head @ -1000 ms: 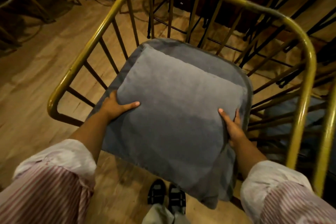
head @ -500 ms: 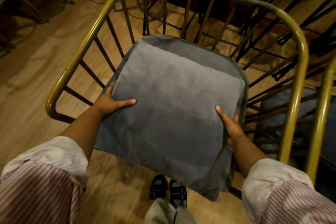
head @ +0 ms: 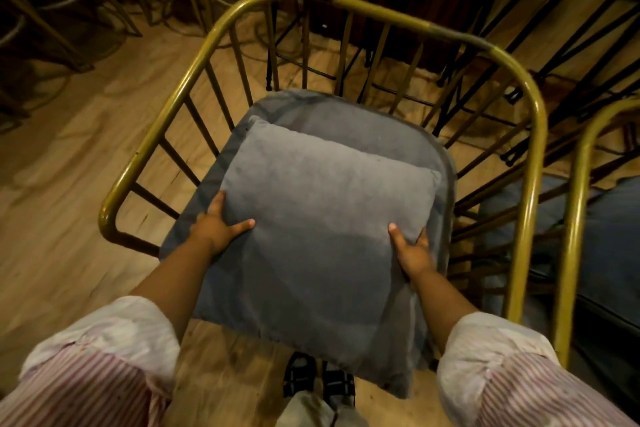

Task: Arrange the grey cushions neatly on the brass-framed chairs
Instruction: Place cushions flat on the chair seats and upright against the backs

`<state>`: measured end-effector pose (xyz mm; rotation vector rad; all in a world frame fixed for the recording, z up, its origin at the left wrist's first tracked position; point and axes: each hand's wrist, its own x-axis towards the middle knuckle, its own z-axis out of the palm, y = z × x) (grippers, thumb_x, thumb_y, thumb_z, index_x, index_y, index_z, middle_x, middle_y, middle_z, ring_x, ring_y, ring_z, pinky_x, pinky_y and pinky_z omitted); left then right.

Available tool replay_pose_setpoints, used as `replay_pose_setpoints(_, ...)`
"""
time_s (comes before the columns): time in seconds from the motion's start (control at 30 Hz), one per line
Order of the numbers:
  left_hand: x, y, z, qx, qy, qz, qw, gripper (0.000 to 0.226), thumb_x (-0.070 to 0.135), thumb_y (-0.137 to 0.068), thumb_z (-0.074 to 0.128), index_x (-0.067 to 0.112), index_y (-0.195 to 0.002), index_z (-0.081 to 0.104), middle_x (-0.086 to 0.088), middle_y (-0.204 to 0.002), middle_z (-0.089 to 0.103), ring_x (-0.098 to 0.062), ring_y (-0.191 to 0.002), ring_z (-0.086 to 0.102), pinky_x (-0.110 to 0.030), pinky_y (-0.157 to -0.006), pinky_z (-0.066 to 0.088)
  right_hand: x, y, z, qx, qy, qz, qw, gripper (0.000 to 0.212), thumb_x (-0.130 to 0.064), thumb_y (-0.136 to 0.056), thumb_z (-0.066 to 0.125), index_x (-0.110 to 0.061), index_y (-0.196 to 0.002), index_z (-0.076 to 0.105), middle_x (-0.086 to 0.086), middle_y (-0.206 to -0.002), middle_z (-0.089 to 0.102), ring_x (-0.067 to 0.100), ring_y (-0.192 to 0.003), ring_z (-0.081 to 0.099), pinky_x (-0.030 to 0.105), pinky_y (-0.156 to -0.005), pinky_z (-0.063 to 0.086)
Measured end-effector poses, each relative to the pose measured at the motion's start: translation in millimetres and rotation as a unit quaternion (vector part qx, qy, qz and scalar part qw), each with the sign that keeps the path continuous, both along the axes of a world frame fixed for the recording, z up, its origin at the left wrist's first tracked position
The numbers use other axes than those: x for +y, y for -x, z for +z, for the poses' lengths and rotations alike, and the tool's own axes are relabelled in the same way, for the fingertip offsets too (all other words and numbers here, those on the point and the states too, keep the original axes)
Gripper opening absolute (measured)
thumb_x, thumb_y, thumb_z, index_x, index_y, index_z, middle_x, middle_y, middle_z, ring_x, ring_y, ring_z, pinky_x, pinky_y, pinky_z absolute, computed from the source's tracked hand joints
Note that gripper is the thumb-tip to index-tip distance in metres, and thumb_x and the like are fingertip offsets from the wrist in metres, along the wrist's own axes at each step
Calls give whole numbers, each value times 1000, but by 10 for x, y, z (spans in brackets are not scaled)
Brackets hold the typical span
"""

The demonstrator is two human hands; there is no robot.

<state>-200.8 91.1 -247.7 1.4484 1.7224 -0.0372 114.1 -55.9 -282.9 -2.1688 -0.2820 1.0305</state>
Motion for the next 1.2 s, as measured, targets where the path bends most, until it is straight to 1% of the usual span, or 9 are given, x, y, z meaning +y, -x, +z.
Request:
replay_pose_setpoints(0.1,-109,-208,326,-9,-30,-67,997,92,40,-81,69,19,-153,15,-16,-159,24,-37,-144,24,-48,-116,27,-33,57,309,-21,31,59,998,74,-31,-89,62,-2,-147,28,20,-149,39,36,-134,41,37,-108,34)
replay_pose_setpoints(0.23,-309,-707,979,-56,-45,-132,989,81,27,-89,63,7,-152,16,-14,-159,23,-29,-145,25,-32,-113,22,-151,-12,1004,-58,-10,131,990,60,-29,-91,60,-3,-141,39,19,-148,41,33,-136,40,38,-111,33)
replay_pose_setpoints(0.37,-505,-1310,1677,-71,-81,-261,959,76,34,-90,59,9,-151,21,-12,-159,24,-28,-145,26,-32,-114,22,-455,-268,1838,-147,-70,155,974,58,-29,-91,60,-4,-140,42,16,-145,45,30,-134,43,35,-109,35)
replay_pose_setpoints(0.43,-589,-1625,1982,-79,-98,-315,941,74,38,-90,58,12,-150,23,-12,-158,26,-28,-144,27,-35,-114,25,-648,-437,2203,-198,-90,148,965,54,-25,-91,59,-3,-139,44,12,-136,52,31,-128,48,26,-98,38)
replay_pose_setpoints(0.47,-655,-1807,2130,-85,-105,-344,929,73,40,-90,57,14,-150,24,-11,-158,26,-29,-144,27,-37,-114,26,-783,-529,2387,-224,-97,137,960,53,-25,-92,59,-4,-138,44,10,-131,53,31,-127,49,24,-93,38)
replay_pose_setpoints(0.77,-1706,-3537,3039,-162,-178,-532,812,70,34,-88,63,9,-146,34,-20,-145,45,-32,-131,46,-34,-105,38,-2401,-1462,3370,-326,-112,-52,937,57,-31,-93,57,-11,-142,39,13,-149,40,28,-137,37,33,-108,31)
replay_pose_setpoints(0.97,-2692,-4668,3295,-193,-203,-614,738,71,35,-87,63,8,-146,34,-16,-151,38,-27,-139,38,-31,-109,32,-3660,-2276,3461,-334,-100,-208,914,55,-34,-92,58,-11,-140,43,13,-147,42,28,-136,39,36,-110,31)
replay_pose_setpoints(1.13,-3472,-5708,3426,-228,-176,-621,729,66,33,-90,60,9,-146,34,-10,-149,41,-26,-136,41,-28,-99,36,-4407,-3168,3239,-259,-116,-318,905,56,-34,-93,55,-7,-139,42,16,-146,44,30,-133,42,37,-107,34)
replay_pose_setpoints(1.2,-3705,-6179,3381,-232,-167,-619,731,74,42,-88,60,11,-148,30,-9,-152,37,-28,-138,39,-34,-107,37,-4666,-3583,3089,-216,-117,-349,904,60,-38,-93,55,-6,-142,40,16,-147,42,32,-134,42,38,-106,35)
